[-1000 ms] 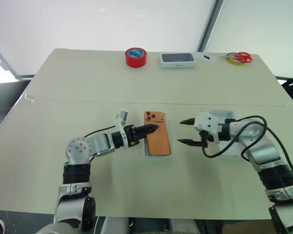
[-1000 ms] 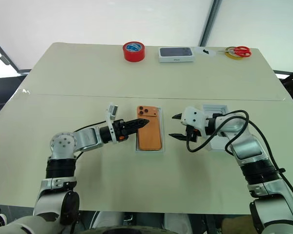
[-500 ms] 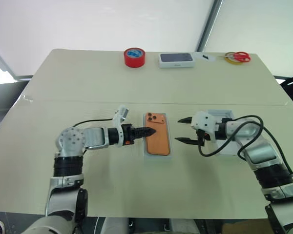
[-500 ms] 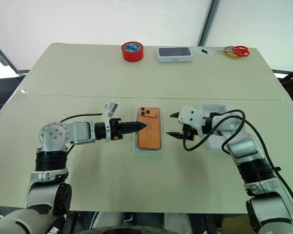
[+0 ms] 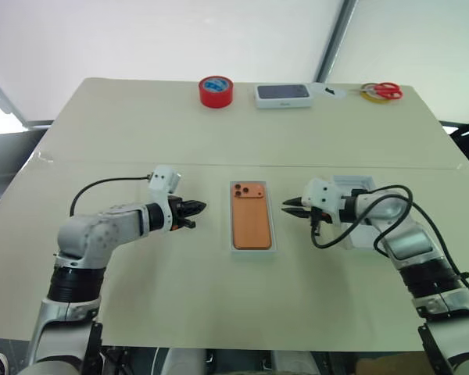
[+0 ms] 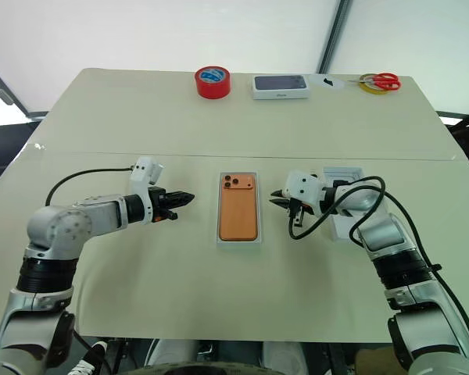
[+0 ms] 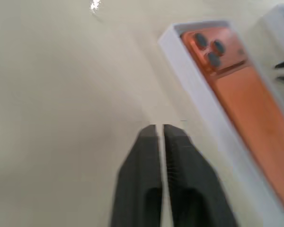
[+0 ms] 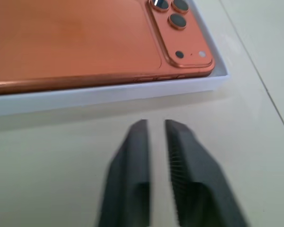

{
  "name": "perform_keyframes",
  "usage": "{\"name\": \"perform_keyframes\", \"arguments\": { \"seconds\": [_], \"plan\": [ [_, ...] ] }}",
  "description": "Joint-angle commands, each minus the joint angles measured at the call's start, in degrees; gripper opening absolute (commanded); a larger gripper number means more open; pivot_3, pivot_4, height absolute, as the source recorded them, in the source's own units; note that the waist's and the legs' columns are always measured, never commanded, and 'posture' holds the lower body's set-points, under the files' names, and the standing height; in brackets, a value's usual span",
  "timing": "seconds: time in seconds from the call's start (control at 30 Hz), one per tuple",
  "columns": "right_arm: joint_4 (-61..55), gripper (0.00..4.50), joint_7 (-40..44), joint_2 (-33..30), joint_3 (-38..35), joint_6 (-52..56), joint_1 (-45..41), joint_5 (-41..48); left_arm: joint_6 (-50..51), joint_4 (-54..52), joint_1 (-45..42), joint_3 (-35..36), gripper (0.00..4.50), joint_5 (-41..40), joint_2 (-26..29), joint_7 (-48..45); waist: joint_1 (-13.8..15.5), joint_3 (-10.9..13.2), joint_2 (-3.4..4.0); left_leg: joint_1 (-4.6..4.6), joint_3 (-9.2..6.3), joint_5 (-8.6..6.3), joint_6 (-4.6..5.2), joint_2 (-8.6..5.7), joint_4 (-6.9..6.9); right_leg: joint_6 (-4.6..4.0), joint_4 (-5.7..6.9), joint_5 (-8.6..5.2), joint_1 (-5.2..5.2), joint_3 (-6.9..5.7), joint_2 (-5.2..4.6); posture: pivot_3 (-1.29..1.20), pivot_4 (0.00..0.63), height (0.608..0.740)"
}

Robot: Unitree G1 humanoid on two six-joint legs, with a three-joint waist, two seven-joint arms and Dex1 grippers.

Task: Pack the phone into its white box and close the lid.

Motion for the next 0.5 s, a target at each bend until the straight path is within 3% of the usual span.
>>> {"name": "perform_keyframes", "arguments": {
  "seconds": [0.03, 0.3, 0.5],
  "plan": [
    [0.2, 0.05, -1.1, 0.6, 0.4, -2.3, -1.6, -1.5, -5.9, -0.2, 0.7, -5.3, 0.0, 5.4, 0.0, -4.7, 0.0, 0.0, 0.0, 0.0, 0.0, 0.0, 0.0, 0.0, 0.0, 0.0, 0.0, 0.0, 0.01, 0.01, 0.0, 0.0, 0.15, 0.73],
    [2.2, 0.05, -1.3, -0.7, 1.4, -5.5, -1.2, -4.8, -9.8, 7.1, -5.3, -12.8, 0.0, 11.7, -8.0, -10.1, 1.0, 0.0, 0.02, 0.0, 0.0, 0.0, 0.03, -0.03, 0.07, 0.0, 0.04, 0.0, 0.03, 0.0, -0.06, 0.0, 0.15, 0.73],
    [1.6, 0.05, -0.4, -3.5, -0.6, -4.5, -0.6, -3.9, -12.8, 15.2, -12.1, -15.8, 0.0, 15.3, -17.2, -13.8, 1.5, 0.0, 0.01, -0.01, -0.03, -0.02, 0.1, -0.06, 0.17, 0.0, 0.08, 0.0, 0.09, -0.05, -0.08, 0.0, 0.15, 0.73]
  ]
}}
